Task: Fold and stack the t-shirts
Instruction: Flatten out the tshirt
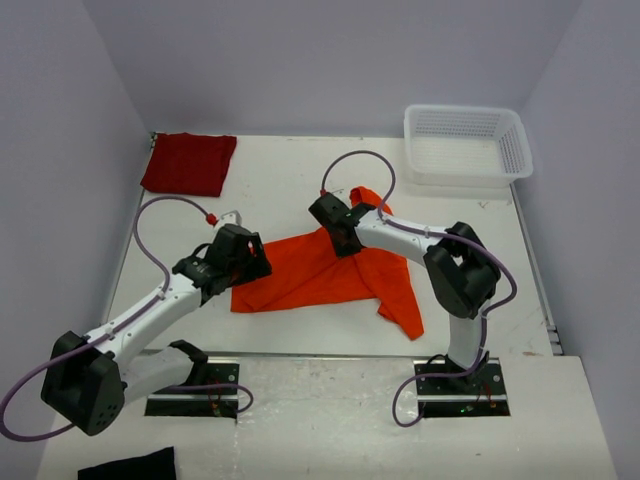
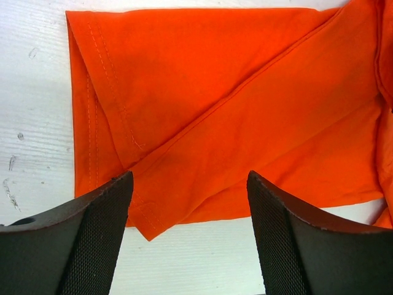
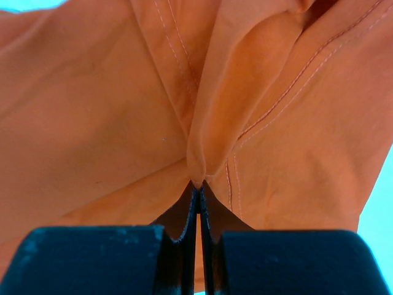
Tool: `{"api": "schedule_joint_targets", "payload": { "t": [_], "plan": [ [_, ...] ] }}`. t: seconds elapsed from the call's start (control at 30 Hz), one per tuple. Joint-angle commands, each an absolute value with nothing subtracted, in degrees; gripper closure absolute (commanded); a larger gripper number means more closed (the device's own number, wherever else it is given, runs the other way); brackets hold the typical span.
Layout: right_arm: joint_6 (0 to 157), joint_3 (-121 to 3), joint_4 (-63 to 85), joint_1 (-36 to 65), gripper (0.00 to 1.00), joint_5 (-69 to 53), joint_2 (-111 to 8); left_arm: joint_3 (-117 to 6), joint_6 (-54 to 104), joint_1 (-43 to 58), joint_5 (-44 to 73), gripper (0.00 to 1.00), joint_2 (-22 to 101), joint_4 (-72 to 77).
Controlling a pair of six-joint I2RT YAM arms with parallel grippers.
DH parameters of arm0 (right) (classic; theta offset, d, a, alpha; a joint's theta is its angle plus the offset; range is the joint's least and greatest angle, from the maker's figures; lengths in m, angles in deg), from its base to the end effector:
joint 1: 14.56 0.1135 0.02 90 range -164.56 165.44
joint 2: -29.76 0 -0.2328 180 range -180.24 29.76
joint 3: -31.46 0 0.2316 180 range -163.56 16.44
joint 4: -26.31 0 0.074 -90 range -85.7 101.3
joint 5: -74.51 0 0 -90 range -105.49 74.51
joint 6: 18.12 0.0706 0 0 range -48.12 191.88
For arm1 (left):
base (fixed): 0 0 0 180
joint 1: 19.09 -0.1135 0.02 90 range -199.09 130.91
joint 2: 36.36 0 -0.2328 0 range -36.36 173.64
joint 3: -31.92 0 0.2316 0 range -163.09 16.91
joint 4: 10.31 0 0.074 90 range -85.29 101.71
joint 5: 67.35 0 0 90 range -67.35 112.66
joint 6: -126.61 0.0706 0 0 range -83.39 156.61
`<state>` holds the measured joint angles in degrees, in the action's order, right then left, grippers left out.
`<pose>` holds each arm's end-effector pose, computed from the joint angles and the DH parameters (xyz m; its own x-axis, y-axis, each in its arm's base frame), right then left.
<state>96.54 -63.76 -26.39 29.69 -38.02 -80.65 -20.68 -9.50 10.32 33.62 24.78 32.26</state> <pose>0.2890 0.2438 0.1420 -0.8289 -0.2695 -0.4902 -0.2150 0.9625 -0.1656 0.2040 -0.0996 0.1714 -0.7425 -0.3936 -0.5420 -0.2266 0.9090 -0.3498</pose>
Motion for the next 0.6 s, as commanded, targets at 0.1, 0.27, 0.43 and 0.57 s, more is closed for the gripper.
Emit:
{"api": "schedule_joint_targets", "payload": {
  "t": [0.1, 0.27, 0.43, 0.57],
  "plan": [
    [97.6, -62.2, -23.1, 29.8, 1.0, -37.0, -77.1, -23.3, -11.4, 11.5, 36.7, 0.25, 27.4, 32.1],
    [97.3, -62.8, -23.3, 29.7, 1.0, -37.2, -76.7, -22.2, -14.2, 12.6, 37.4, 0.28, 28.1, 33.5],
    [96.8, -62.9, -23.6, 29.7, 1.0, -37.5, -75.6, -20.4, -17.0, 12.8, 39.1, 0.4, 26.8, 36.2],
    [96.7, -62.1, -23.3, 29.7, 1.0, -37.4, -75.0, -18.8, -19.5, 12.8, 41.5, 0.41, 25.5, 38.7]
  ]
}}
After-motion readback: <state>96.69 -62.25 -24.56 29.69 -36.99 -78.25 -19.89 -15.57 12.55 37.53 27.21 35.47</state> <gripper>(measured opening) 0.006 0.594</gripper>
